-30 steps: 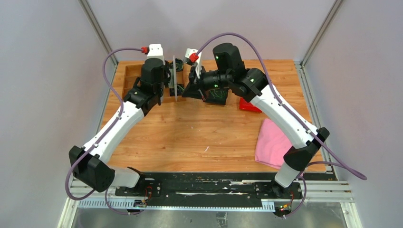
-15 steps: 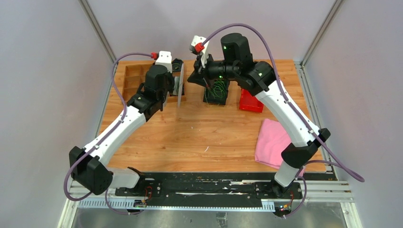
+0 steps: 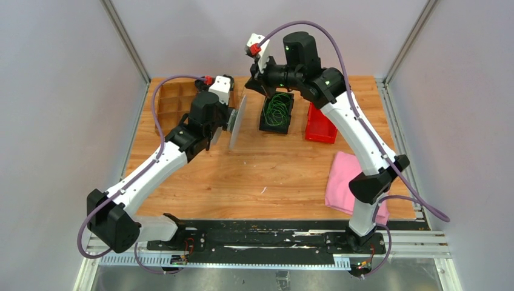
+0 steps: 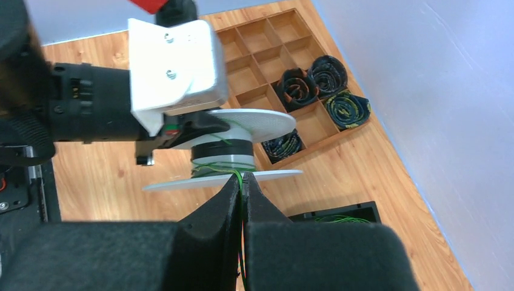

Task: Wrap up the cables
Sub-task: Wrap the cable around the cable reel.

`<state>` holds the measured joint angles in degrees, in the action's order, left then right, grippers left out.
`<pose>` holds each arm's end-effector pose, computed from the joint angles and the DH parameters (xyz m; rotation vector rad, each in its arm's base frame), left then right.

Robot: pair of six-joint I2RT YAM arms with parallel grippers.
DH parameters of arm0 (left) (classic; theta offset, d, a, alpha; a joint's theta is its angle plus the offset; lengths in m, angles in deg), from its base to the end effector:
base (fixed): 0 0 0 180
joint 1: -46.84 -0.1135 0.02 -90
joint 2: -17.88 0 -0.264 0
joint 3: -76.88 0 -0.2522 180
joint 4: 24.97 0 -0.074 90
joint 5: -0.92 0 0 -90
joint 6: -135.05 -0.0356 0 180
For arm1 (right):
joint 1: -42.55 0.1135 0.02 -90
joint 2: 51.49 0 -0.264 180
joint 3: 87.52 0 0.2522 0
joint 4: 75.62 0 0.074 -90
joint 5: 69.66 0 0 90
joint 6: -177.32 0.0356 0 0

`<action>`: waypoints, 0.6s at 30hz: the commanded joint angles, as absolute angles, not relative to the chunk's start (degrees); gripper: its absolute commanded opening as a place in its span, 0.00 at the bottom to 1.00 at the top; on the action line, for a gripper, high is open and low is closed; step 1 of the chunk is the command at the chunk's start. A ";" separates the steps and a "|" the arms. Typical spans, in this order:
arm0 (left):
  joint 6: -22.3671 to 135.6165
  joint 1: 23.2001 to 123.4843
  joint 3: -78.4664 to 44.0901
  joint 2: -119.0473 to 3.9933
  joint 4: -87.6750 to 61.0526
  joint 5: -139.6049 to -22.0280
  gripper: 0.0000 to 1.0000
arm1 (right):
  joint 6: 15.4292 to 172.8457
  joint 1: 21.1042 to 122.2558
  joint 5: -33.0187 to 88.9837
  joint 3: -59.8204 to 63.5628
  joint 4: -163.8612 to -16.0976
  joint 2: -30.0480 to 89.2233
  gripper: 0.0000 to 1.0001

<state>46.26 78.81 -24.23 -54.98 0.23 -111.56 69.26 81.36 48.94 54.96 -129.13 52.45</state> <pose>0.2566 -0.1441 0.3572 0.2400 1.8638 -0.0234 0.2874 0.2530 0.4997 -1.1818 1.4333 0.7092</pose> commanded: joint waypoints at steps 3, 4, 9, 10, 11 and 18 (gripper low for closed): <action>44.63 79.53 -24.96 -51.59 -3.07 -106.98 0.00 | 67.72 78.18 48.11 59.74 -126.88 54.76 0.00; 44.51 79.61 -25.13 -51.37 -3.12 -106.18 0.00 | 67.68 77.68 48.16 59.95 -126.77 55.00 0.00; 44.74 79.80 -25.86 -50.72 -3.04 -103.52 0.00 | 67.28 75.88 47.81 59.73 -125.65 56.17 0.01; 44.96 79.80 -25.82 -50.64 -2.99 -102.94 0.00 | 67.26 75.48 47.77 59.73 -125.45 56.56 0.01; 45.03 79.80 -25.74 -50.47 -2.87 -102.17 0.00 | 67.14 75.10 47.76 59.64 -125.19 56.96 0.00; 46.30 79.80 -25.40 -50.04 -2.77 -98.95 0.00 | 64.38 72.27 48.28 57.96 -123.57 60.22 0.00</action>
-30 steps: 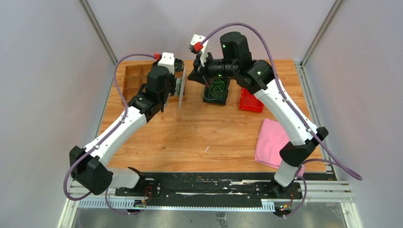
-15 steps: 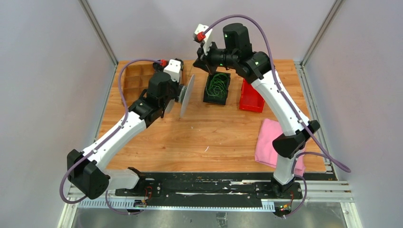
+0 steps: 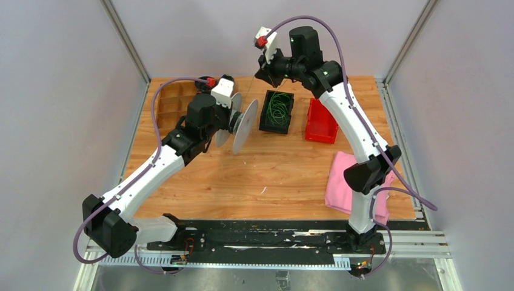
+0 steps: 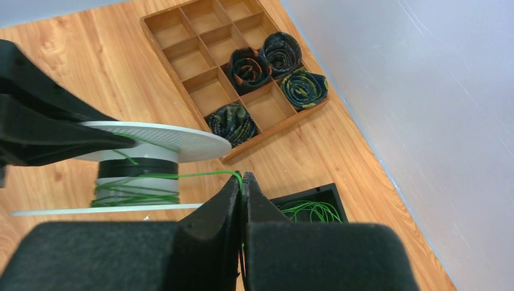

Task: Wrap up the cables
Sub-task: Wrap the cable around the cable reel.

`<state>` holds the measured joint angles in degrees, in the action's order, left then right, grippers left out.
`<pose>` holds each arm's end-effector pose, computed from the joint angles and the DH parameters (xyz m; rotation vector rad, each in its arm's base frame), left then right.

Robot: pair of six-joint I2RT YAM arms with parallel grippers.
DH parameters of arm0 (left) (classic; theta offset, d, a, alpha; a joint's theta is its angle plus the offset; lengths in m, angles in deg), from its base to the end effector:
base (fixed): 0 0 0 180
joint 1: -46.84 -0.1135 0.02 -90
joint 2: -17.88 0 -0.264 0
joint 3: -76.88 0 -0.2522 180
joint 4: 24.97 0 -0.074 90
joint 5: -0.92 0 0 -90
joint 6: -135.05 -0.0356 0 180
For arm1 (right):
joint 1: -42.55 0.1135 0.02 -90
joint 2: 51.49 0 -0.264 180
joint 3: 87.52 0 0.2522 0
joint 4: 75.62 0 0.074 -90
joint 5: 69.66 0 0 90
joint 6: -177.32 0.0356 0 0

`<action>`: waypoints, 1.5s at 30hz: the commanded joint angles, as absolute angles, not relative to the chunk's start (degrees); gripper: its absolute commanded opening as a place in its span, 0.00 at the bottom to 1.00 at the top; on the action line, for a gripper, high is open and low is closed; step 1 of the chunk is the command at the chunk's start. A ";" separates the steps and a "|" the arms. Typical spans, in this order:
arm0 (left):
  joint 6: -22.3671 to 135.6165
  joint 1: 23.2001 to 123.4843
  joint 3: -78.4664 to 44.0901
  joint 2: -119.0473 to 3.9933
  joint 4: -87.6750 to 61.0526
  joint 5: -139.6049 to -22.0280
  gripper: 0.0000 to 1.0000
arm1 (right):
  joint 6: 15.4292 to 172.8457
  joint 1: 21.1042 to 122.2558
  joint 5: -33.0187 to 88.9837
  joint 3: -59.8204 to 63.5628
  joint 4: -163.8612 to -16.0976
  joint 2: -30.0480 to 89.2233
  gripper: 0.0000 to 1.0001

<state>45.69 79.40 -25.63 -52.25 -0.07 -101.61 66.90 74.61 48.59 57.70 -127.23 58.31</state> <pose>0.2436 -0.1464 0.3613 0.3692 1.8372 -0.1945 0.3437 0.2352 0.4787 -1.1182 1.4870 0.5969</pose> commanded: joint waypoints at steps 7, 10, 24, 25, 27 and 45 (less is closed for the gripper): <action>47.39 79.80 -24.67 -49.78 -2.68 -97.76 0.00 | 64.46 69.72 50.91 54.26 -121.20 64.10 0.01; 47.66 79.80 -24.21 -49.63 -2.60 -97.37 0.00 | 64.92 68.88 52.14 52.23 -120.36 65.23 0.00; 50.82 78.21 -20.40 -48.69 -0.48 -93.30 0.00 | 68.17 66.50 56.58 37.22 -114.07 63.53 0.01; 51.23 78.04 -19.93 -48.66 -0.27 -92.91 0.00 | 68.50 66.47 56.90 36.02 -113.35 63.09 0.01; 51.97 77.72 -18.94 -48.61 0.33 -92.04 0.00 | 69.35 66.45 57.43 34.15 -112.36 62.50 0.01; 61.50 74.85 -11.71 -48.61 4.40 -92.59 0.00 | 81.49 66.11 63.39 17.94 -101.49 57.23 0.01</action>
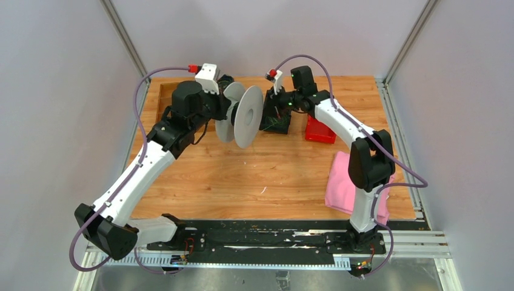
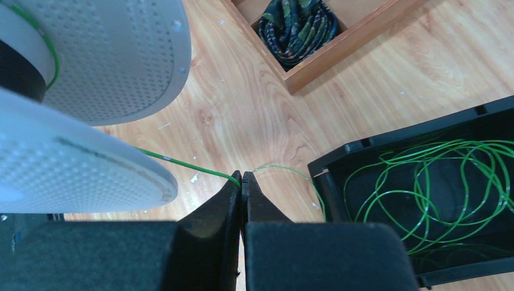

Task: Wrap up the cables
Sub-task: Wrap the cable around the cable reel.

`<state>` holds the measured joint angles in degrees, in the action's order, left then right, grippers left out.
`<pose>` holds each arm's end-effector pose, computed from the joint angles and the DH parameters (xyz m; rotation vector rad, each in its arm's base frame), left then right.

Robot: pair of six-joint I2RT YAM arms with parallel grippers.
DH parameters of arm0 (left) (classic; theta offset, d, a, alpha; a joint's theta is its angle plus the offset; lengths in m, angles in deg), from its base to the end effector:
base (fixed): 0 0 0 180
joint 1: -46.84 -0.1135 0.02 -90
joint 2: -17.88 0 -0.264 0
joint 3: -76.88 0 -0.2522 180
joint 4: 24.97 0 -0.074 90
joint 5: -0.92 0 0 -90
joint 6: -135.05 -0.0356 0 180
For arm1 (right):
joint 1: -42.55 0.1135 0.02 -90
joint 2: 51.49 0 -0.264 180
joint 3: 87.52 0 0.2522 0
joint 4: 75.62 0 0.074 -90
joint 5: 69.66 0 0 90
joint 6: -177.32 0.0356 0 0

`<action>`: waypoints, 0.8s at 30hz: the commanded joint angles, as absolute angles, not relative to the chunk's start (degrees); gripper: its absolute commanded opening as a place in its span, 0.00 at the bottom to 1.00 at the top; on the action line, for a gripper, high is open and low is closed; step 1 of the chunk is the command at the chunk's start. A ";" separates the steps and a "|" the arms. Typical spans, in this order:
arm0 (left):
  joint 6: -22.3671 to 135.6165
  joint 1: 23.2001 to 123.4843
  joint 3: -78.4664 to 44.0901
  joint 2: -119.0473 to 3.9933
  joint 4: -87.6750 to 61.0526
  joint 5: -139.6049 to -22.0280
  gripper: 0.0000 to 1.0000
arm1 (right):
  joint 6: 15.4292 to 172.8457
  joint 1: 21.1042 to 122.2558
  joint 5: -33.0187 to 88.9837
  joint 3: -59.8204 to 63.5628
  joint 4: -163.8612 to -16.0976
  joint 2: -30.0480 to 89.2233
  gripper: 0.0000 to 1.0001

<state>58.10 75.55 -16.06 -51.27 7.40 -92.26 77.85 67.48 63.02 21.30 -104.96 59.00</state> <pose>0.2396 -0.1290 0.4104 0.2123 1.8353 -0.4622 0.3982 0.2117 0.3018 -1.0338 1.8152 0.9448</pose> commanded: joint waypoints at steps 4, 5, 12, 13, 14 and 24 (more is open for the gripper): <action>62.82 73.89 -10.78 -48.57 5.10 -93.10 0.00 | 81.85 65.94 63.69 14.97 -100.46 56.50 0.01; 63.12 73.69 -10.54 -48.57 5.26 -93.23 0.00 | 82.06 65.93 63.86 14.40 -100.19 56.33 0.01; 66.16 71.78 -8.51 -48.82 7.46 -96.65 0.00 | 84.70 65.84 66.11 9.26 -96.86 55.41 0.01; 67.10 71.13 -8.17 -48.97 7.84 -97.09 0.00 | 85.25 65.84 66.50 8.16 -96.02 55.24 0.01; 68.01 70.57 -7.96 -49.07 8.18 -97.26 0.00 | 85.93 65.89 67.04 7.11 -94.81 55.10 0.01; 73.12 67.95 -5.08 -50.56 11.12 -102.37 0.00 | 92.39 66.87 69.29 -0.88 -87.01 54.65 0.01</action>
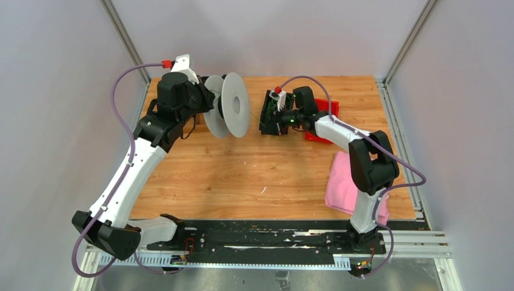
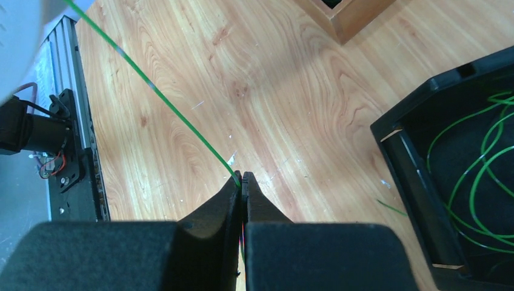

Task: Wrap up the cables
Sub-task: Wrap the cable around the cable reel.

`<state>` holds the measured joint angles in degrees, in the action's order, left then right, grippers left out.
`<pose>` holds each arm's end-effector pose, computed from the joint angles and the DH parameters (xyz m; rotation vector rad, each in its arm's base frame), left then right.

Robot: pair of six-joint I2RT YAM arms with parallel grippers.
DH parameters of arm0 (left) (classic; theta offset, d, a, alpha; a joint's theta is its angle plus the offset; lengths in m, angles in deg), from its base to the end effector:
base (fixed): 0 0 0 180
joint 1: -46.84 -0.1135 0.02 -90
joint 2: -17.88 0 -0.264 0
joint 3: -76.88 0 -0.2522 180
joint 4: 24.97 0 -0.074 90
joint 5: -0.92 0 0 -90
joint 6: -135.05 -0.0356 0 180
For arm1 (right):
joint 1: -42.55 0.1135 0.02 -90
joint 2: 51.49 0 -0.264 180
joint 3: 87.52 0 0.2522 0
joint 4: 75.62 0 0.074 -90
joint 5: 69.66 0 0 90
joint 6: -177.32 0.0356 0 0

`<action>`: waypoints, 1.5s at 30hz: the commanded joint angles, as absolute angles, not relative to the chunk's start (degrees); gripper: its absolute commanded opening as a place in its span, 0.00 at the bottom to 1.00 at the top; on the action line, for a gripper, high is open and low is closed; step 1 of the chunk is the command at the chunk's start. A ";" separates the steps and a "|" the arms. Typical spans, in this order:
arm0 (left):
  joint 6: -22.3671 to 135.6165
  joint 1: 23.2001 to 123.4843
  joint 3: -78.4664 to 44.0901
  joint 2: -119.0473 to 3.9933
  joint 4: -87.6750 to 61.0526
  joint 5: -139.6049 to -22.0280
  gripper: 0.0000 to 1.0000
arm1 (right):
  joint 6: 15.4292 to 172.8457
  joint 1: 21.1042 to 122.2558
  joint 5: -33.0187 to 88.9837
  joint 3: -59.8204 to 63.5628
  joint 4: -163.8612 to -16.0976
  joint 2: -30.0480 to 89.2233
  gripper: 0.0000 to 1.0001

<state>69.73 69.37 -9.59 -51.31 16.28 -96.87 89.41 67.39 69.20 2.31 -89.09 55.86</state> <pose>0.2425 -0.0954 0.4324 -0.1304 1.8822 -0.4417 0.3724 0.2019 0.2394 -0.9211 1.9061 1.1759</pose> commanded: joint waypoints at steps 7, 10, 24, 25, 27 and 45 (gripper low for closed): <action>74.95 67.85 -4.20 -51.68 12.73 -107.44 0.00 | 94.50 70.48 68.77 -6.06 -83.72 52.59 0.01; 75.63 67.83 -4.75 -52.18 12.39 -108.09 0.00 | 95.66 72.46 68.82 -7.05 -83.22 51.78 0.01; 78.24 67.85 -6.28 -54.35 10.90 -116.51 0.00 | 96.46 82.49 70.25 -7.59 -84.28 45.88 0.01; 78.68 67.83 -6.50 -54.49 10.94 -117.47 0.00 | 96.20 83.08 70.26 -7.40 -84.65 45.54 0.01; 79.20 67.85 -7.01 -54.67 10.54 -118.47 0.00 | 95.82 84.43 70.48 -6.64 -85.58 45.01 0.01; 78.35 68.23 -14.57 -55.61 4.35 -117.94 0.00 | 93.83 88.86 73.45 13.08 -102.45 46.76 0.01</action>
<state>77.99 68.54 -13.87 -55.55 13.26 -114.38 94.77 87.06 70.06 8.19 -96.37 47.05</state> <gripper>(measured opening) 0.040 0.008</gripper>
